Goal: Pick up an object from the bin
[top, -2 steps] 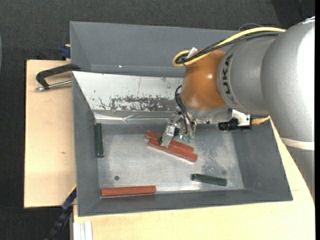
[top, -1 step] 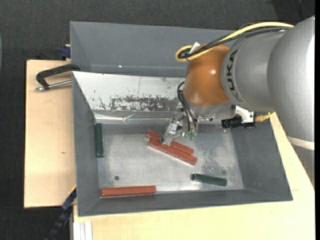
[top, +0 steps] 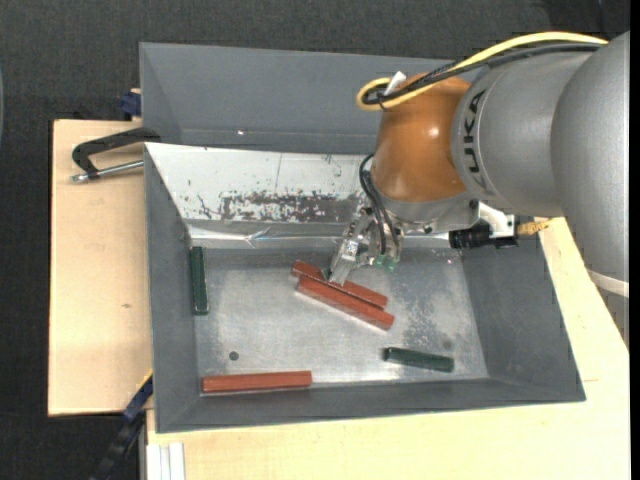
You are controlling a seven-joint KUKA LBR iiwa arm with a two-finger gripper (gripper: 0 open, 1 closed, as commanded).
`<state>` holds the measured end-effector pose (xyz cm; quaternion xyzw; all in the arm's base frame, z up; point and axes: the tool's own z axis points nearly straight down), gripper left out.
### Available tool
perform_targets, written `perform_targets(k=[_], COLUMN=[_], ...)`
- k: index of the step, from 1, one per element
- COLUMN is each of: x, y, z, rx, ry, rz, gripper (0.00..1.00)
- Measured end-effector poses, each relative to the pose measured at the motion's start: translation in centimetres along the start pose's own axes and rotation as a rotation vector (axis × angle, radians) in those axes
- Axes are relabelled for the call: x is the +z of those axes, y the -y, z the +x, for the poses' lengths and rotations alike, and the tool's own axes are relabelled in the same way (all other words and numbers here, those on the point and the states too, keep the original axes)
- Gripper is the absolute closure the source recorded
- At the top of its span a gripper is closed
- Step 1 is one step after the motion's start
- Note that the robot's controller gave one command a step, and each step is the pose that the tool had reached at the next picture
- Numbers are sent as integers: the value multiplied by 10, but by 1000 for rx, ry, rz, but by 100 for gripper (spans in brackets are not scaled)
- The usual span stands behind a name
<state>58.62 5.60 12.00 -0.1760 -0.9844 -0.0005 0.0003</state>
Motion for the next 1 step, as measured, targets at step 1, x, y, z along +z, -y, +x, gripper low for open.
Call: perform_targets(k=[1], x=[-22], y=[0], z=[0], rx=[0], ry=[2], rz=[-1], gripper=[100])
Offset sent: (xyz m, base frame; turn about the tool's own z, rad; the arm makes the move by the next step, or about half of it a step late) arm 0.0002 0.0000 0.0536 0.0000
